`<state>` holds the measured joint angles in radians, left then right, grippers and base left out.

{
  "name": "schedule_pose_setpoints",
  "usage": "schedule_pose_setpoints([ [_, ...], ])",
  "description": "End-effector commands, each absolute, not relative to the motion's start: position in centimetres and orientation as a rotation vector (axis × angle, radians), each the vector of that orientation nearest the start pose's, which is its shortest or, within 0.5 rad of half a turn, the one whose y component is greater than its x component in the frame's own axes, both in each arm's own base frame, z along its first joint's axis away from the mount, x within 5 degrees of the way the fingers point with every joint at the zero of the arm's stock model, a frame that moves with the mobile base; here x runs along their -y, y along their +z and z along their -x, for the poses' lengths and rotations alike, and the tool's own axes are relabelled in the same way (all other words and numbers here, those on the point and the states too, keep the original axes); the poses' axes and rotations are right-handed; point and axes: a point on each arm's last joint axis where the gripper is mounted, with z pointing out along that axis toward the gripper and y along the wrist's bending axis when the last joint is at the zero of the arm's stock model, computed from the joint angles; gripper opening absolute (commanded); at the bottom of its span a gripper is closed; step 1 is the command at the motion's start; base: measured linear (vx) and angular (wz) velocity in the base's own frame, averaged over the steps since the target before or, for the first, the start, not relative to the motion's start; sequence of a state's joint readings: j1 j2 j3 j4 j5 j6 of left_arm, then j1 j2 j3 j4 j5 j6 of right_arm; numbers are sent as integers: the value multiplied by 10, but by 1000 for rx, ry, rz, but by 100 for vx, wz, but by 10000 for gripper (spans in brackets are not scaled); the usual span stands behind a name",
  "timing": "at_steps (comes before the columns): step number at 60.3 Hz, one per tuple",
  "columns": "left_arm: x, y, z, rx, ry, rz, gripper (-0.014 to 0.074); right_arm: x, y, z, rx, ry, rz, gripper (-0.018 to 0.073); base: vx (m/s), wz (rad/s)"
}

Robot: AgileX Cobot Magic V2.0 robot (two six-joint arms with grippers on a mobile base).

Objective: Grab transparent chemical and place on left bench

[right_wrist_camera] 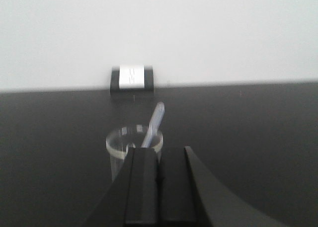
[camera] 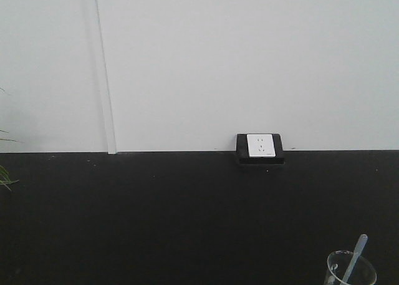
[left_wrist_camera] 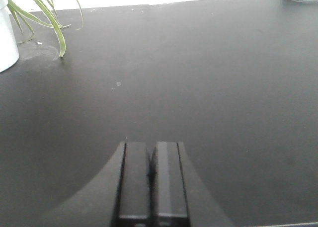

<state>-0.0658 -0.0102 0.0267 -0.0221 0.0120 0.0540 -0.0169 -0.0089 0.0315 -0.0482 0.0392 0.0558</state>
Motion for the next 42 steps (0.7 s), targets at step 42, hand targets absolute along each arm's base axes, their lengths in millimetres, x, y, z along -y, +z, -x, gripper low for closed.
schedule_pose_setpoints([
  [42, 4, 206, -55, -1429, -35, -64, -3, 4, 260, -184, -1624, 11, -35, 56, 0, 0],
])
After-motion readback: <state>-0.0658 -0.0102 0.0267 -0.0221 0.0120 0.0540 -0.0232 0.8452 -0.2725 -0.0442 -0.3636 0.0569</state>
